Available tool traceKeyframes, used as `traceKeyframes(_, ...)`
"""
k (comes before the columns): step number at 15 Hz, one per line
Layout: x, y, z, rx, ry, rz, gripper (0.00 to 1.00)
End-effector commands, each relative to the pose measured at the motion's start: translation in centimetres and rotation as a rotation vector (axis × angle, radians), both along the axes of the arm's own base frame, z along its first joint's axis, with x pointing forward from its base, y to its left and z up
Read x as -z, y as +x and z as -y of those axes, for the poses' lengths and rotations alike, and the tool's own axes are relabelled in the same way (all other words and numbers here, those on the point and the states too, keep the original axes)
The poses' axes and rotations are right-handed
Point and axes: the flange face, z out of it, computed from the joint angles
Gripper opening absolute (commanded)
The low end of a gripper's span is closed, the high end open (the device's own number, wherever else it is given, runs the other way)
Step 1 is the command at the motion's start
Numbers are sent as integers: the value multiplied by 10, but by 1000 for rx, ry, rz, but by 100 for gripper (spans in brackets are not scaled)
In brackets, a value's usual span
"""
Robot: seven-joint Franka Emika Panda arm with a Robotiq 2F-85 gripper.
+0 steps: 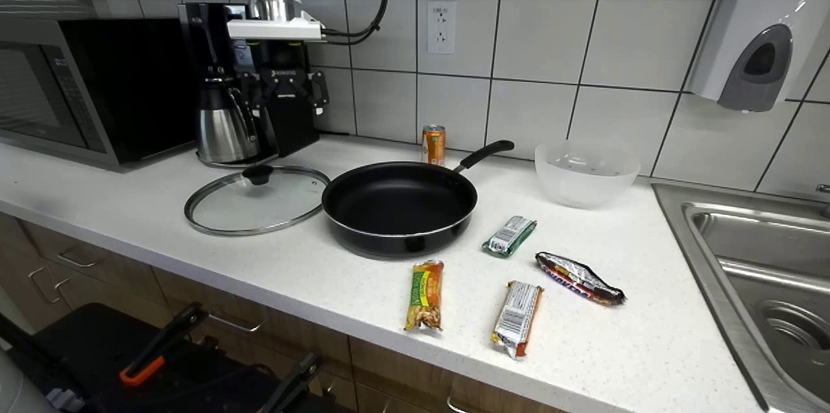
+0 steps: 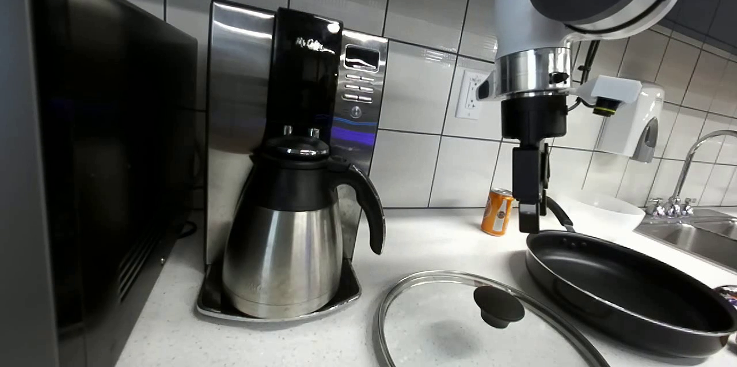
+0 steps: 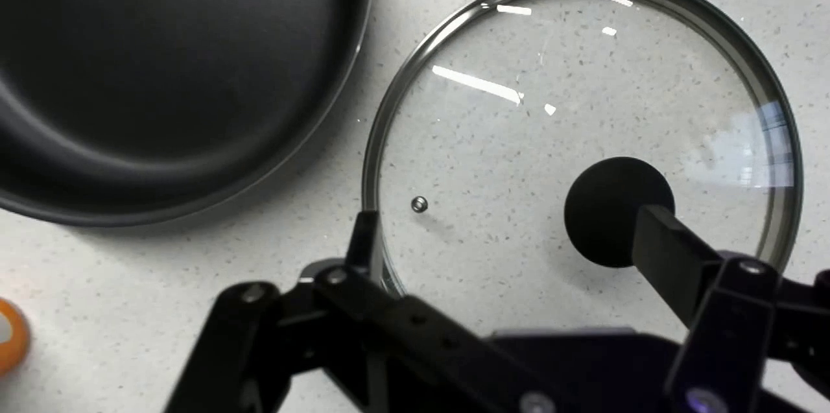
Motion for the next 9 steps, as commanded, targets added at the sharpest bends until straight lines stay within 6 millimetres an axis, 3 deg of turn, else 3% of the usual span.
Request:
traceKeyframes(1, -15, -11, 34, 45, 1, 3, 100)
traceKeyframes(9, -24, -28, 101, 188, 6, 12, 100)
